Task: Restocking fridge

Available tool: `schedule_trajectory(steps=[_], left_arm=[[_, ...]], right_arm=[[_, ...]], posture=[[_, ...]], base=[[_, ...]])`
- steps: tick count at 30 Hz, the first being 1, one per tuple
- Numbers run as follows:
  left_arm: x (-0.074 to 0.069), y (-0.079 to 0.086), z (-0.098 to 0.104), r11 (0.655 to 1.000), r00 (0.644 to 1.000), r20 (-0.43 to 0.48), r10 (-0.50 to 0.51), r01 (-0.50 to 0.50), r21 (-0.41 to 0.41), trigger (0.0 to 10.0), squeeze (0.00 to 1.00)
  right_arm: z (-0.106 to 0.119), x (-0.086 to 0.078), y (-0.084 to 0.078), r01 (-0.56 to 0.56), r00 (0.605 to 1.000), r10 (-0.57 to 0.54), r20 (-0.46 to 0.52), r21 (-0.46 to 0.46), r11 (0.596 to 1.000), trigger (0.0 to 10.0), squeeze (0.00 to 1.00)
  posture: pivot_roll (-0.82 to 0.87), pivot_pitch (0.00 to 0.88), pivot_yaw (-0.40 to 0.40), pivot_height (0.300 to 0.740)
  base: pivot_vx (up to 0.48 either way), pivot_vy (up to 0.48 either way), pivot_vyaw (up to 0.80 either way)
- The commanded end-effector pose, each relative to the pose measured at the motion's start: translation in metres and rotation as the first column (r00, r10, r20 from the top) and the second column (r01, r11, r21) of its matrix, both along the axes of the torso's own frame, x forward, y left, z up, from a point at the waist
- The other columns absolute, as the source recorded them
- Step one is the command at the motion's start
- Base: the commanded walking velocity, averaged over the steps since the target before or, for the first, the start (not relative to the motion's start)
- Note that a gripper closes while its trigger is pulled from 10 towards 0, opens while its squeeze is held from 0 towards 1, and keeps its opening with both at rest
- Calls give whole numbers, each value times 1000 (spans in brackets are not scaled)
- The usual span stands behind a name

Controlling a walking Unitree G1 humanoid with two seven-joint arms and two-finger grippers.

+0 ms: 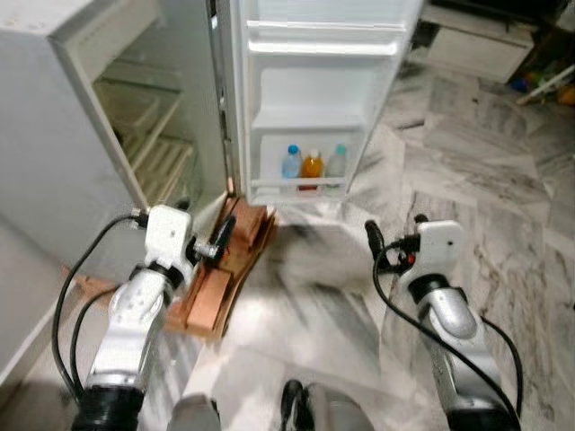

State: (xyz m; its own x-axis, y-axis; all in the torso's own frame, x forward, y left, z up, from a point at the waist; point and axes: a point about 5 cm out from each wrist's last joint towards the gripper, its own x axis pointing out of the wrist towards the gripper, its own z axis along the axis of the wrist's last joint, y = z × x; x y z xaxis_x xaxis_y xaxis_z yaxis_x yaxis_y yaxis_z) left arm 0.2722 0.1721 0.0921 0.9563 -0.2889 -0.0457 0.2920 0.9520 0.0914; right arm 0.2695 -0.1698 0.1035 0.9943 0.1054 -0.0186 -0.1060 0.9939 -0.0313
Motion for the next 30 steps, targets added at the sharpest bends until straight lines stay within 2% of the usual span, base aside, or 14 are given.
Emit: schedule_trajectory(steps=[1,3,8,15,20,30], left_arm=[[-2,-4,4,1000,1000,17,-7,7,-8,10000,0],[-6,4,2,1000,1000,15,19,-19,11,10000,0],[-10,13,2,999,999,8,43,-43,19,10000,0],[-3,16,13,997,998,48,45,-48,63,10000,0],[-1,14,16,997,998,56,20,-24,78,10000,0],[-4,11,6,996,998,36,46,-49,70,10000,0]], right_arm=[[-6,-1,-7,29,999,-30,-25,-8,1000,10000,0],[-7,0,-7,31,999,-31,-25,-3,1000,10000,0],[-8,2,-7,31,999,-31,-31,-2,1000,10000,0],[0,11,-6,47,999,-47,-1,-5,999,10000,0],[8,17,-1,34,999,-33,29,-3,999,10000,0],[13,23,7,16,998,-16,55,-2,1000,10000,0]], posture=[[98,109,-74,740],[104,107,-78,740],[110,111,-80,740],[98,135,-79,740],[82,141,-80,740],[66,116,-93,740]], base=[[0,-431,0],[0,-420,0],[52,-414,0],[301,-369,0],[358,-313,-763],[457,0,-800]])
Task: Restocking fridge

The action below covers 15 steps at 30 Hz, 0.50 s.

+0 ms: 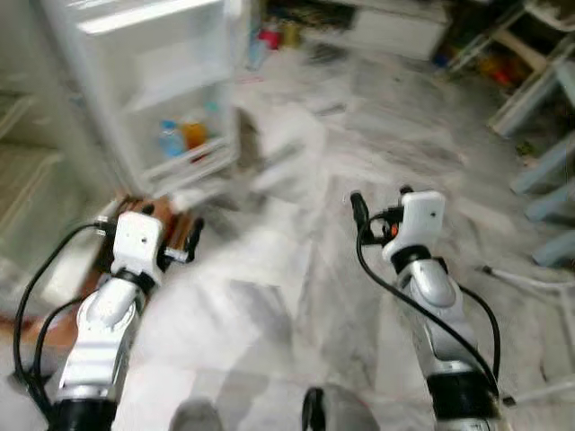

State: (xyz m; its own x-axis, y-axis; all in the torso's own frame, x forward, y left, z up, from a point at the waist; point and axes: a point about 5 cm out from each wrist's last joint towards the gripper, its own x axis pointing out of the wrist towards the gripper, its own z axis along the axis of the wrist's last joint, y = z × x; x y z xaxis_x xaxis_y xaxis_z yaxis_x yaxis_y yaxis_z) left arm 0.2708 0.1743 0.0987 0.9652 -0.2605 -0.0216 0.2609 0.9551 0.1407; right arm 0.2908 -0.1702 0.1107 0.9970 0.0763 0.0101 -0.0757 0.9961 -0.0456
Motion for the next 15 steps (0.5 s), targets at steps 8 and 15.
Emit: schedule_trajectory(steps=[8,15], left_arm=[[-7,11,-13,998,997,-41,66,-67,-8,10000,0],[-4,13,-16,996,996,-45,82,-83,-18,10000,0]], right_arm=[[4,3,10,-28,999,28,30,1,1000,10000,0],[3,2,15,-51,998,51,35,1,999,10000,0]], posture=[[44,90,-90,740],[41,77,-84,740]], base=[[480,0,-800],[480,0,-800]])
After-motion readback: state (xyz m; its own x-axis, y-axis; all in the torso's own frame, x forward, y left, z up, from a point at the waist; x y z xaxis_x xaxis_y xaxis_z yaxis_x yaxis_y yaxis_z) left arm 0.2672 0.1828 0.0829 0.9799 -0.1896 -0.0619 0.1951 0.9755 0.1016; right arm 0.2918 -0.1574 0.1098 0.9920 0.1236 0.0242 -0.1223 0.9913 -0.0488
